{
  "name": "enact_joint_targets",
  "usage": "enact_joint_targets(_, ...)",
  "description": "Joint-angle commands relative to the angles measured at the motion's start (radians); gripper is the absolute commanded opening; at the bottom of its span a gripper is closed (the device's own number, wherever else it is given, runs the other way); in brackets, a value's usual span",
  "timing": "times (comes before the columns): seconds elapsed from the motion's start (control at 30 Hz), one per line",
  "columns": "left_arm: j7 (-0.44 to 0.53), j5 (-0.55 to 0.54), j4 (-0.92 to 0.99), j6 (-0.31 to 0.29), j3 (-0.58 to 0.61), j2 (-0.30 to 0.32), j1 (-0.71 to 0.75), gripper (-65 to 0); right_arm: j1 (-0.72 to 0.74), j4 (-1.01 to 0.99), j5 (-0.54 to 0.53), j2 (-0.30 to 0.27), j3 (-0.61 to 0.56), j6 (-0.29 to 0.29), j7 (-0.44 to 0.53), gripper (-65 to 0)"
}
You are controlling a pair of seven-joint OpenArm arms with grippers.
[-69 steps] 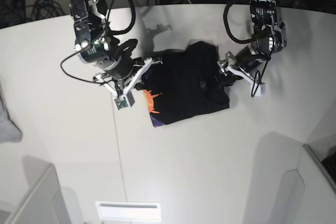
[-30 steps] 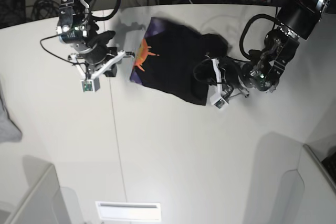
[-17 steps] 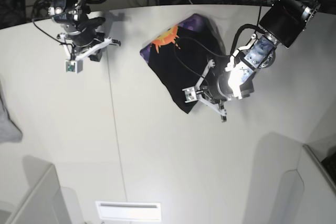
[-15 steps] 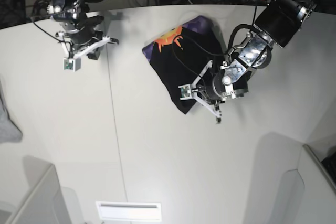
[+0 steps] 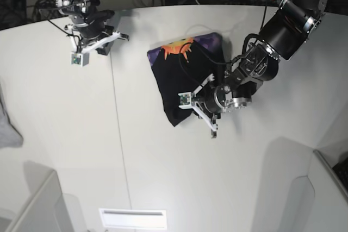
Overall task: Fold the T-shirt properly
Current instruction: 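Rotate the folded shirt with the left gripper so the print faces the robot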
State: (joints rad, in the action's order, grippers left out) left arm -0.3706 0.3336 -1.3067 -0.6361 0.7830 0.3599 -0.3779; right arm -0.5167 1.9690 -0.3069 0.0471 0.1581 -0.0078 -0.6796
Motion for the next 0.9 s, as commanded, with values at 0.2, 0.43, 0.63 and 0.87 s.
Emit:
enact_joint_targets(0.2,-0.028,-0.015,0.014,-0.062,0.152,-0.008,-0.062,-65.0,0.003,0.013,-0.002,0.020,0.002,0.002,0.018,-65.0)
enact_joint_targets(0.43,-0.028,-0.015,0.014,-0.062,0.198,-0.052,-0.082,-65.0,0.000,0.013,-0.002,0.021,0.002,0.002,0.018,-65.0)
enact_joint_targets(0.63,-0.028,-0.015,0.014,-0.062,0.201,-0.077,-0.082,-65.0,0.000,0.013,-0.002,0.021,0.002,0.002,0.018,-65.0)
enact_joint_targets(0.87,-0.028,-0.015,0.014,-0.062,0.201,-0.086,-0.082,-65.0,-0.001,0.013,-0.002,0.021,0.002,0.002,0.018,-65.0)
